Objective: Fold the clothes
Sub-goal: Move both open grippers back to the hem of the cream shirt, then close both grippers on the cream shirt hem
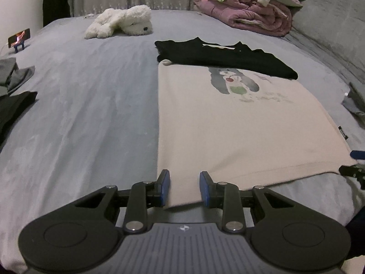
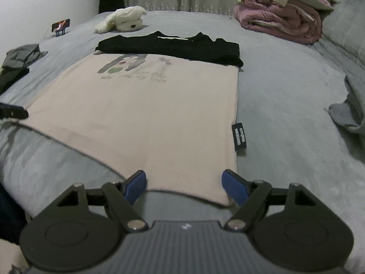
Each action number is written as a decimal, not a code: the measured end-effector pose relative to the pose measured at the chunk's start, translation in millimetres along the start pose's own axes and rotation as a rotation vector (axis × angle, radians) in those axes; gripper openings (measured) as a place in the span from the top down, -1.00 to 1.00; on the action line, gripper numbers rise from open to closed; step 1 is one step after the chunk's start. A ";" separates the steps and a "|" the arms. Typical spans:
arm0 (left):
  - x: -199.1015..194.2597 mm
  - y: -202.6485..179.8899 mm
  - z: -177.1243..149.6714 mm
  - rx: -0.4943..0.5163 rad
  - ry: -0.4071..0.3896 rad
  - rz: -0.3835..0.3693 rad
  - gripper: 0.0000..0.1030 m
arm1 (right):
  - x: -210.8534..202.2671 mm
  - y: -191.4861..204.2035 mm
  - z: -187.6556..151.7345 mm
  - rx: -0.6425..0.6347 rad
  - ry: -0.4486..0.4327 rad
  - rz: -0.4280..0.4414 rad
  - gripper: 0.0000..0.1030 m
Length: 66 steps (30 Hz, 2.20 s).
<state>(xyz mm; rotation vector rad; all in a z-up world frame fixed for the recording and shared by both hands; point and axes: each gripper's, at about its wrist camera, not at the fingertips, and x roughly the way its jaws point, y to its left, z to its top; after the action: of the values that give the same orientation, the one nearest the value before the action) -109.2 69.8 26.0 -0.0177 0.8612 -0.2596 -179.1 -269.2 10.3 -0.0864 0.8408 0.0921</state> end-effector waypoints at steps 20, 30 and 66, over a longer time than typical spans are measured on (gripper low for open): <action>-11.0 69.2 -2.1 -0.407 0.027 -0.196 0.44 | -29.4 -54.3 6.1 0.238 -0.084 0.054 -0.47; -10.7 80.4 -2.8 -0.476 0.006 -0.192 0.46 | -17.2 -85.9 0.4 0.474 -0.038 0.151 0.02; 11.8 48.9 -1.0 -0.438 0.013 -0.232 0.30 | 5.3 -75.5 -3.8 0.635 -0.016 0.205 0.28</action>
<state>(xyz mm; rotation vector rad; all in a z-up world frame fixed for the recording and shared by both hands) -92.0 114.5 10.7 -0.5271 0.9163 -0.2833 -169.6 -344.3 6.9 0.5971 0.8286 0.0144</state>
